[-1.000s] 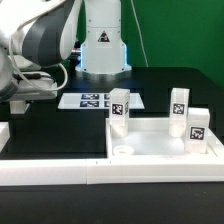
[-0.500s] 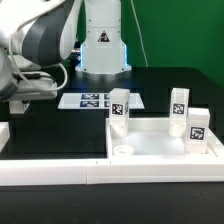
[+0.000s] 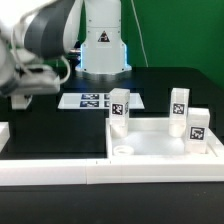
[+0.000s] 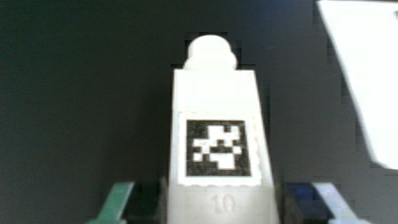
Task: Assemble square table
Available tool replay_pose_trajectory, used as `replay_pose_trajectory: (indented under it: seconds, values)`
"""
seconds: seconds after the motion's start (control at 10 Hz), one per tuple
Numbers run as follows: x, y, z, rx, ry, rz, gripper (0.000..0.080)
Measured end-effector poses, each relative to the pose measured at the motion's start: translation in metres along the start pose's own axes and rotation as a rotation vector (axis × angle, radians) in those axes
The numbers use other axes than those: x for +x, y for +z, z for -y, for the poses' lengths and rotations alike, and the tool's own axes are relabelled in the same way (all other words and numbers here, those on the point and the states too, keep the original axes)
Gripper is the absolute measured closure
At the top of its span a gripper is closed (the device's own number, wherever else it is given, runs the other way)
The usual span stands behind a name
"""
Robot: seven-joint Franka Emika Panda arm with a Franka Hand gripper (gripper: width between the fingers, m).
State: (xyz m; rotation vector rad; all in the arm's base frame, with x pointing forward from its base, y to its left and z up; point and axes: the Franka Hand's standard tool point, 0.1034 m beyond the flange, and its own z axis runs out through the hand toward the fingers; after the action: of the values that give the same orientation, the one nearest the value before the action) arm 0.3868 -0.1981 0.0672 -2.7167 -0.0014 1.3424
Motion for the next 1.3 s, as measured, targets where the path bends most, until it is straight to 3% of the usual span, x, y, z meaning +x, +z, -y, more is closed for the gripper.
replay_pose_trajectory:
  seconds: [0.2,0.3,0.5,0.7,0.8,1.0,1.3]
  values:
    - [-0.021,-0.045,0.022,0.017,0.008,-0.026,0.0509]
    - [-0.029,-0.067,0.037,0.008,0.005,-0.054,0.0509]
    - [-0.017,-0.065,0.026,-0.019,0.004,-0.185,0.0509]
    - [-0.013,-0.075,0.027,-0.037,-0.006,-0.371,0.0509]
    - [-0.012,-0.099,0.046,-0.044,0.031,-0.418,0.0509]
    - [0.001,-0.152,0.064,-0.113,0.006,-0.62,0.0509]
    - [0.005,-0.151,0.059,-0.136,-0.01,-0.853,0.0509]
